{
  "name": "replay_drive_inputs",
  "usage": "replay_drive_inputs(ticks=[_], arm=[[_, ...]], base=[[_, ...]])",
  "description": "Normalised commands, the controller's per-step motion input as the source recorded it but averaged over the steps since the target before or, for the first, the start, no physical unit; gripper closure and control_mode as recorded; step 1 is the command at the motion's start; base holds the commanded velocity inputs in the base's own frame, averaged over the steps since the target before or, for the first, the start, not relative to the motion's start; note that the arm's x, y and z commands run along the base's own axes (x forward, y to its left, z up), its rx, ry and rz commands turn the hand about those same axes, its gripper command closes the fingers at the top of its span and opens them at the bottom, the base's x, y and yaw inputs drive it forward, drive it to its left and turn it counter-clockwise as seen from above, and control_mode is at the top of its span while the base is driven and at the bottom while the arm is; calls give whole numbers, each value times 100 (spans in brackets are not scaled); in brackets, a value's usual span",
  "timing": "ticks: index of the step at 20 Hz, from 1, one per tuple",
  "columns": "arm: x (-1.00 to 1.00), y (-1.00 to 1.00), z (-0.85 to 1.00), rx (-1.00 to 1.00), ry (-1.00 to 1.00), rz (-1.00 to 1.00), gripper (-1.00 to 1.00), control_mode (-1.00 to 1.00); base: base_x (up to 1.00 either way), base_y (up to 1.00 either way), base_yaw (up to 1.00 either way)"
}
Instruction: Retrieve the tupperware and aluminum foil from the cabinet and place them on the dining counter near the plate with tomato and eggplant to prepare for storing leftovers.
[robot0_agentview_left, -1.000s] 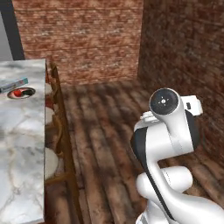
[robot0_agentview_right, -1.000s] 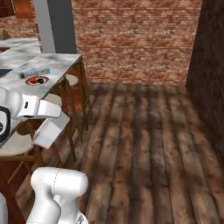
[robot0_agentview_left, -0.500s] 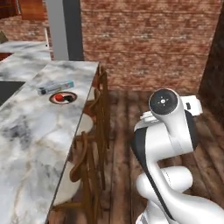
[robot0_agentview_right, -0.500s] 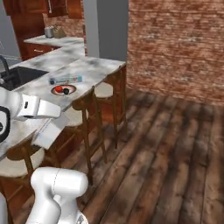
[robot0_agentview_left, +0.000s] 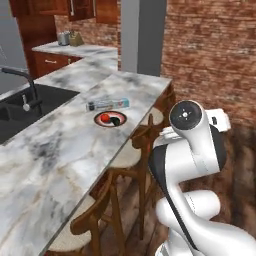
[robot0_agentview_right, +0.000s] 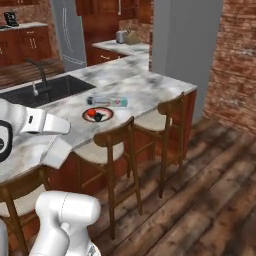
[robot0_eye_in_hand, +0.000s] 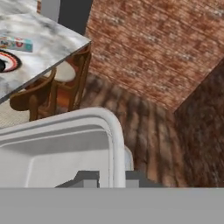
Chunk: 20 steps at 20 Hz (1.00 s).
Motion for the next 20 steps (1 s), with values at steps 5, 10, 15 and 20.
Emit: replay_drive_inputs(ticks=[5,10,15,20], arm=[[0,0,0,0,0,0,100,100],[0,0,0,0,0,0,100,100],[0,0,0,0,0,0,100,100],[0,0,0,0,0,0,100,100]], base=[[100,-46,58],[100,-50,57],[100,-59,56],[100,-63,55]])
